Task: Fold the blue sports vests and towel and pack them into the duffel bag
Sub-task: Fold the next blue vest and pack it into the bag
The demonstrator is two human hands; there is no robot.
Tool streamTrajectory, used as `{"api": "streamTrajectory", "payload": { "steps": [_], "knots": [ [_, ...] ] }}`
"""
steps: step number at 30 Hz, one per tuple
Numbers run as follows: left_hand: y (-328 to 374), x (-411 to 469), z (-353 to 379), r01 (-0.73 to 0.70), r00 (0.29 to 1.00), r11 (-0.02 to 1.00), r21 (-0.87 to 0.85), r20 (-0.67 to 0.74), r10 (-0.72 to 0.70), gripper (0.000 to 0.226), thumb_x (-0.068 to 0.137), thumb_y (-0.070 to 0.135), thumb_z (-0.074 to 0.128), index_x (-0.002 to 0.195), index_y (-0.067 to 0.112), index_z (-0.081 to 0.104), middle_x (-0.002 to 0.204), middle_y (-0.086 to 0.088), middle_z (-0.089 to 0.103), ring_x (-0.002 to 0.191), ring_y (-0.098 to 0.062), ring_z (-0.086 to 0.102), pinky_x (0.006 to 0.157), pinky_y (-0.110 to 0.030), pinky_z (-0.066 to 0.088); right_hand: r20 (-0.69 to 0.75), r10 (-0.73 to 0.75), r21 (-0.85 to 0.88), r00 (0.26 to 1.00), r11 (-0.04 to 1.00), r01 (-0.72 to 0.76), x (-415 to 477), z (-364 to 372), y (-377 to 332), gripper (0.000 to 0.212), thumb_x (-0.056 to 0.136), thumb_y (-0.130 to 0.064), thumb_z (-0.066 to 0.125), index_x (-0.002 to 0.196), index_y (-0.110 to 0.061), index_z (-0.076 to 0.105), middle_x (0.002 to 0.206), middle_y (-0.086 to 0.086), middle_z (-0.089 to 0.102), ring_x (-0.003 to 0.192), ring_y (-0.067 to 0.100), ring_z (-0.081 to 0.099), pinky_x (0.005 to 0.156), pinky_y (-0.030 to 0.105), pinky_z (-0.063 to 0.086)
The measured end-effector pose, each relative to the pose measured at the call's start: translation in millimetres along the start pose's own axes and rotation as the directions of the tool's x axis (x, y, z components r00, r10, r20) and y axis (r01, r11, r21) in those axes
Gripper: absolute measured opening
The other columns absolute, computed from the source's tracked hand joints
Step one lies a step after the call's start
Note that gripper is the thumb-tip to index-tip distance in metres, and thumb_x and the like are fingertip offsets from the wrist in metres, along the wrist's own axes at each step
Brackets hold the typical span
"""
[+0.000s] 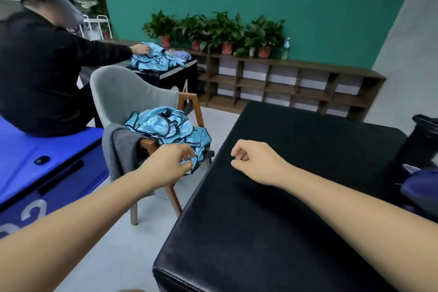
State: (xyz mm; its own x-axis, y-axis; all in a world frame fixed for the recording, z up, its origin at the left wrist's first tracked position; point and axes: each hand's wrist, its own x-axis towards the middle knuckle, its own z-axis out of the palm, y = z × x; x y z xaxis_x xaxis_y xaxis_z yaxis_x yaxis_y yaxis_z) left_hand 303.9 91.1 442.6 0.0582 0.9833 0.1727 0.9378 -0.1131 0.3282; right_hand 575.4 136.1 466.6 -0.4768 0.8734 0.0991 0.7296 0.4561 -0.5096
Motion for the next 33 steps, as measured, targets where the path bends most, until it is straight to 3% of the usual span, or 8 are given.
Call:
{"api": "streamTrajectory", "payload": {
  "steps": [8,15,22,25,27,29,32,33],
  "knots": [
    [-135.7,54.6,-4.7,0.148,0.981,0.964,0.221,-0.153,-0.116,0.034,0.088,0.027,0.067,0.122,0.029,0.064,0.115,0.001,0.059,0.114,-0.031,0.058,0.084,-0.045,0.047,0.073,0.047,0.065,0.996,0.997,-0.052,134.2,97.1,-50.7,0.011,0.096,-0.03,0.067,0.105,-0.023,0.068,0.094,-0.005,0.071,0.089,0.016,0.067,0.081,0.034,0.057],
    [-200.9,78.2,8.0,0.108,0.994,0.956,0.275,-0.035,-0.102,0.045,0.084,0.052,0.073,0.128,0.046,0.063,0.121,0.009,0.056,0.121,-0.026,0.052,0.104,-0.051,0.039,0.064,0.087,0.097,0.994,0.991,-0.093,227.3,148.9,-82.8,0.019,0.102,-0.031,0.064,0.117,-0.019,0.066,0.099,0.002,0.071,0.08,0.018,0.061,0.054,0.02,0.043],
    [-218.4,76.6,30.6,0.072,0.993,0.937,0.341,-0.117,-0.034,0.038,0.099,0.062,0.058,0.13,0.042,0.059,0.122,0.009,0.052,0.122,-0.025,0.046,0.11,-0.057,0.033,0.035,0.047,0.062,0.998,0.997,-0.049,286.6,194.6,-99.3,0.036,0.106,-0.025,0.061,0.141,-0.02,0.06,0.121,0.005,0.066,0.101,0.023,0.063,0.085,0.033,0.048],
    [-223.0,66.6,29.5,0.047,0.993,0.94,0.338,-0.115,-0.008,0.039,0.099,0.064,0.055,0.132,0.043,0.058,0.123,0.009,0.051,0.121,-0.024,0.046,0.109,-0.057,0.032,0.06,0.014,-0.064,0.998,0.998,-0.01,292.5,212.2,-103.1,0.045,0.105,-0.023,0.062,0.149,-0.029,0.056,0.147,0.01,0.054,0.126,0.032,0.06,0.105,0.043,0.051],
    [-224.6,55.4,29.6,0.038,0.993,0.942,0.334,-0.116,0.001,0.04,0.099,0.066,0.054,0.131,0.044,0.058,0.122,0.009,0.051,0.121,-0.024,0.045,0.109,-0.057,0.032,0.105,-0.001,-0.185,0.995,0.983,0.021,290.8,221.7,-103.9,0.052,0.103,-0.022,0.065,0.151,-0.035,0.053,0.148,0.011,0.049,0.131,0.035,0.055,0.108,0.048,0.05],
    [-225.5,41.6,29.1,0.037,0.993,0.948,0.316,-0.121,0.001,0.04,0.097,0.068,0.053,0.129,0.044,0.059,0.121,0.01,0.051,0.122,-0.024,0.046,0.111,-0.057,0.031,0.137,-0.016,-0.291,0.99,0.955,0.056,282.3,225.7,-109.9,0.047,0.101,-0.025,0.067,0.145,-0.038,0.057,0.14,0.011,0.049,0.129,0.036,0.053,0.106,0.051,0.05],
    [-225.6,18.5,26.7,0.039,0.992,0.953,0.3,-0.123,-0.002,0.04,0.097,0.068,0.053,0.126,0.042,0.06,0.121,0.01,0.052,0.122,-0.024,0.046,0.112,-0.054,0.029,0.105,-0.072,-0.299,0.992,0.949,0.101,269.0,229.3,-121.9,0.008,0.098,-0.027,0.068,0.094,-0.033,0.064,0.113,0.008,0.054,0.108,0.035,0.057,0.093,0.046,0.052],
    [-225.4,10.4,25.1,0.036,0.993,0.951,0.307,-0.12,0.001,0.04,0.097,0.069,0.052,0.126,0.042,0.06,0.123,0.011,0.051,0.123,-0.023,0.045,0.113,-0.054,0.029,0.092,-0.079,-0.264,0.993,0.959,0.101,264.0,229.4,-125.7,0.018,0.097,-0.027,0.069,0.082,-0.029,0.058,0.105,0.006,0.056,0.1,0.034,0.059,0.089,0.045,0.053]
  ]
}}
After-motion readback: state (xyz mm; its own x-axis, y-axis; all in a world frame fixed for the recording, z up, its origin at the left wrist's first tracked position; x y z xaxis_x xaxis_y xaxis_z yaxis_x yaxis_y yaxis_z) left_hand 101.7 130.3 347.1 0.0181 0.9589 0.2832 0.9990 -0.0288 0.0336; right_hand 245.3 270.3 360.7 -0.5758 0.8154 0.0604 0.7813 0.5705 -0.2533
